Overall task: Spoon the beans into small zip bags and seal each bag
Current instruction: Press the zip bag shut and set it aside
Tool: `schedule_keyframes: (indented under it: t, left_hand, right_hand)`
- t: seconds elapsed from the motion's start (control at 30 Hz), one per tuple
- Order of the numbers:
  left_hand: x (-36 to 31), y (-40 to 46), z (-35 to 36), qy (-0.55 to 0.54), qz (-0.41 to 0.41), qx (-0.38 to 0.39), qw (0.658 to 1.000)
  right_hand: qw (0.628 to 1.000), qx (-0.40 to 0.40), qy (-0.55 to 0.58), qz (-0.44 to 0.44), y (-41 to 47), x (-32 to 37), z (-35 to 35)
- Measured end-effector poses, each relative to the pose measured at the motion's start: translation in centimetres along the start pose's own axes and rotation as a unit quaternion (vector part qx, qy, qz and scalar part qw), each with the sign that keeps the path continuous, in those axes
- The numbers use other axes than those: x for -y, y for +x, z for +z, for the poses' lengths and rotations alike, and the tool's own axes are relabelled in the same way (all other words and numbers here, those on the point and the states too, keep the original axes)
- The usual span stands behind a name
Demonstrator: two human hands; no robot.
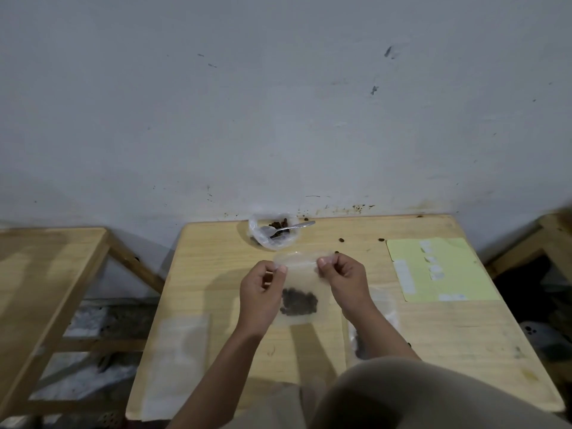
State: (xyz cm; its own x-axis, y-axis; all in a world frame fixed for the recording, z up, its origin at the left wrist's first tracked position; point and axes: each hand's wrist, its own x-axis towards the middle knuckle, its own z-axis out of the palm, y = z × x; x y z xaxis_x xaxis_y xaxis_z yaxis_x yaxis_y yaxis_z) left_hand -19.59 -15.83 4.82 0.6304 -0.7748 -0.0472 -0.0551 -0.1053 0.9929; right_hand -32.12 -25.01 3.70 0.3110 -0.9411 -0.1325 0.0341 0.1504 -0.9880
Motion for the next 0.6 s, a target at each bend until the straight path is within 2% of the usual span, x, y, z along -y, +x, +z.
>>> schedule_keyframes:
  t: [0.2, 0.37, 0.6]
  left_hand:
    - [-0.3, 0.8, 1.0, -0.04, -0.032, 0.045, 0.998]
    - [-0.6, 1.8, 2.5, -0.022, -0.01, 0.018, 1.0]
    - [-1.2, 2.5, 3.9, -0.026, -0.004, 0.04, 0.999]
  right_hand:
    - [1.0, 0.006, 0.014, 0.011, 0.6, 1.0, -1.3]
    - [1.0, 0.027, 0.014, 0.005, 1.2, 1.9, -1.9]
    - [0.996, 0.035, 0.076, 0.017, 2.1, 2.4, -2.5]
